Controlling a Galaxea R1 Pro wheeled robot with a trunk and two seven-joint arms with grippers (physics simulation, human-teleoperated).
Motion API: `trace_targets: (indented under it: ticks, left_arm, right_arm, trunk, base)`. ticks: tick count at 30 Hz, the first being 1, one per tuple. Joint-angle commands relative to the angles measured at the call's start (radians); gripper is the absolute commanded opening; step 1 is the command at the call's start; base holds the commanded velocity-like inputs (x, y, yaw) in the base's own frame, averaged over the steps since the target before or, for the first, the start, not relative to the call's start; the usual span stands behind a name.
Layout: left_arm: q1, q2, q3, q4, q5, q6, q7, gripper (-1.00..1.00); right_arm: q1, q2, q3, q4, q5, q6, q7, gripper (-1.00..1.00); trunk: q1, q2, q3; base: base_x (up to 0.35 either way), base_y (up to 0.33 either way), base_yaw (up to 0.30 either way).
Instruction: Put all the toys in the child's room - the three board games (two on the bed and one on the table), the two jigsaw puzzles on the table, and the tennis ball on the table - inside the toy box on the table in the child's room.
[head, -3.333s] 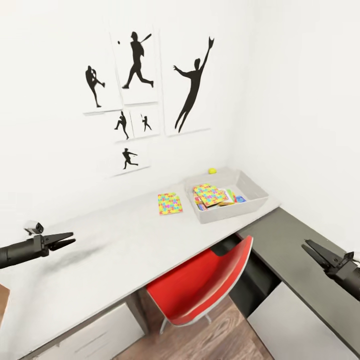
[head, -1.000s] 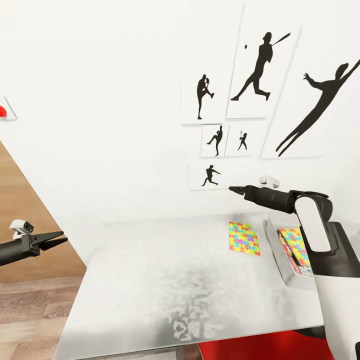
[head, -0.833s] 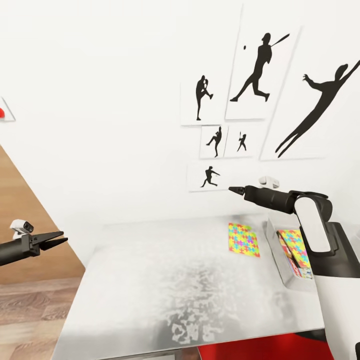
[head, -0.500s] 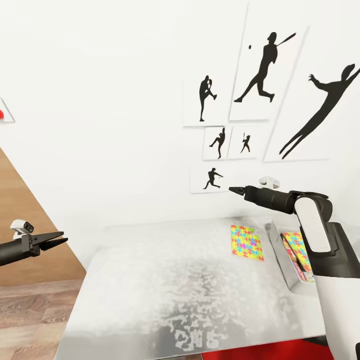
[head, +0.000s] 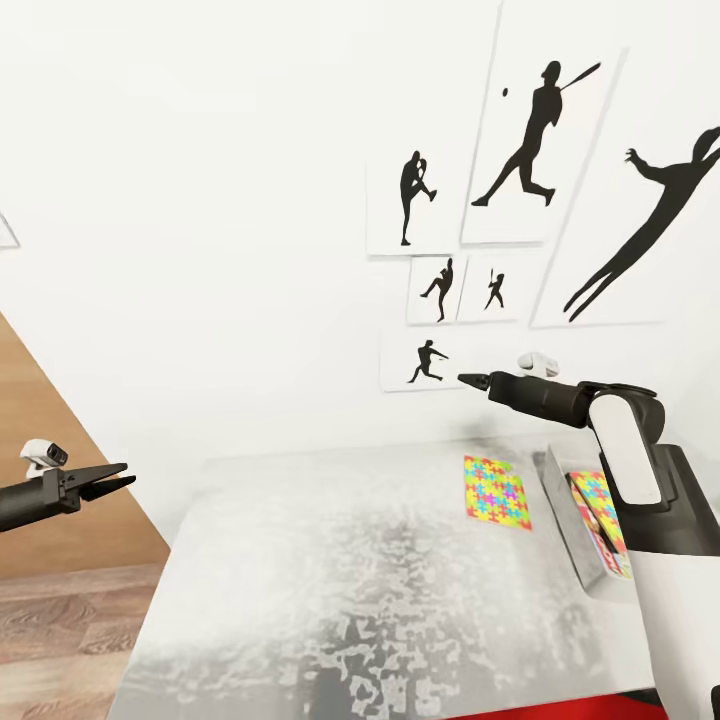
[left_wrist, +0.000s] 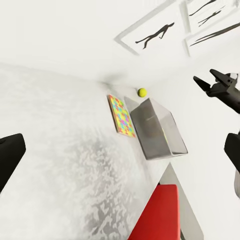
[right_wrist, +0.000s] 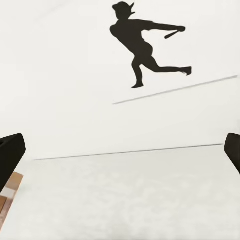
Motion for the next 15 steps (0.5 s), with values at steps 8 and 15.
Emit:
trace_targets:
  ticks: [8,15]
  left_arm:
    - [-0.002,0.001,-0.005,0.001,0.007,0.010,-0.001,1.00]
    - [-0.002,0.001,-0.004,0.001,0.007,0.010,-0.001,1.00]
  right_arm:
    - [-0.001,0.007,0.006,0.030,0.008,0.004,-0.012,1.00]
    - [-0.007,0.011,0.007,0.130,0.009,0.004,-0.058,1.00]
  trunk:
    - [0.001,-0.002,-0.002]
    - [0.001,-0.002,-0.002]
  base:
    - [0.000,0.000,0.000]
    - [0.000,0.000,0.000]
